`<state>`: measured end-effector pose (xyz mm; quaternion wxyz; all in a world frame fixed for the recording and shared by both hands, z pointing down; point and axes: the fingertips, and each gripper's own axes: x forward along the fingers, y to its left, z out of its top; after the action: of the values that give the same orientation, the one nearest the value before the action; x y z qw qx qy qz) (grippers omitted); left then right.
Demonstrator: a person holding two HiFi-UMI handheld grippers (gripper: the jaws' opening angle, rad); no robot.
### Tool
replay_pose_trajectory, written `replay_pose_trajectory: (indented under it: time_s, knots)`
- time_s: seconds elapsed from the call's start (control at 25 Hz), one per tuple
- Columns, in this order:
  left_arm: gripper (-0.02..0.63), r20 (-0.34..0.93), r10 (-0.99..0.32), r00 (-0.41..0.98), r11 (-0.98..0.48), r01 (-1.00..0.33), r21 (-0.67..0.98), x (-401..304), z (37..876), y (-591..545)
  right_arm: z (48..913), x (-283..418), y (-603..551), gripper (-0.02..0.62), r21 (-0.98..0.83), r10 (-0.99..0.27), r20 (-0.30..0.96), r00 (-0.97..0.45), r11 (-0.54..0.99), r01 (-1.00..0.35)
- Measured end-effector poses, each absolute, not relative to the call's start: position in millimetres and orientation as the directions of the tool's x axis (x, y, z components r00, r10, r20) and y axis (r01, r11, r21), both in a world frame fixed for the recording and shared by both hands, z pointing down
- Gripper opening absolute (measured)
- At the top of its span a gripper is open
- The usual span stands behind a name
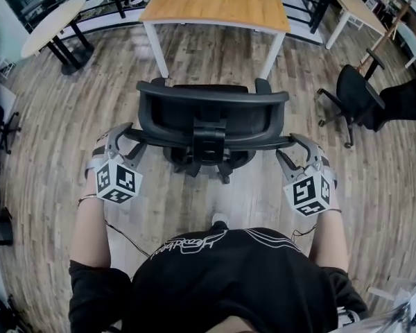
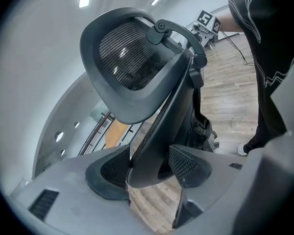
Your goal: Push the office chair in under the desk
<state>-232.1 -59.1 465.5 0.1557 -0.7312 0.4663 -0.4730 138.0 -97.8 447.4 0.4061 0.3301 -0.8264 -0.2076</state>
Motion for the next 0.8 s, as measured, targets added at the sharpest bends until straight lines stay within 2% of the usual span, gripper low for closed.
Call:
replay_pose_trajectory:
  time_s: [0.4, 0.8]
  knots:
    - [0.242, 0.57, -0.819, 0.07, -0.504, -0.565, -0.654, -257.0, 460.0, -164.5, 437.7, 113.7, -208.8, 0.245, 0.626, -0.715, 0.52, -0.467, 0.691, -0.361]
    - [0.245, 0.552, -0.832, 0.059, -0.483, -0.566, -0.667, -257.3, 468.0, -174.1, 443.2, 112.0, -215.4, 0.245, 0.623, -0.725, 0.498, -0.475, 0.681, -0.385]
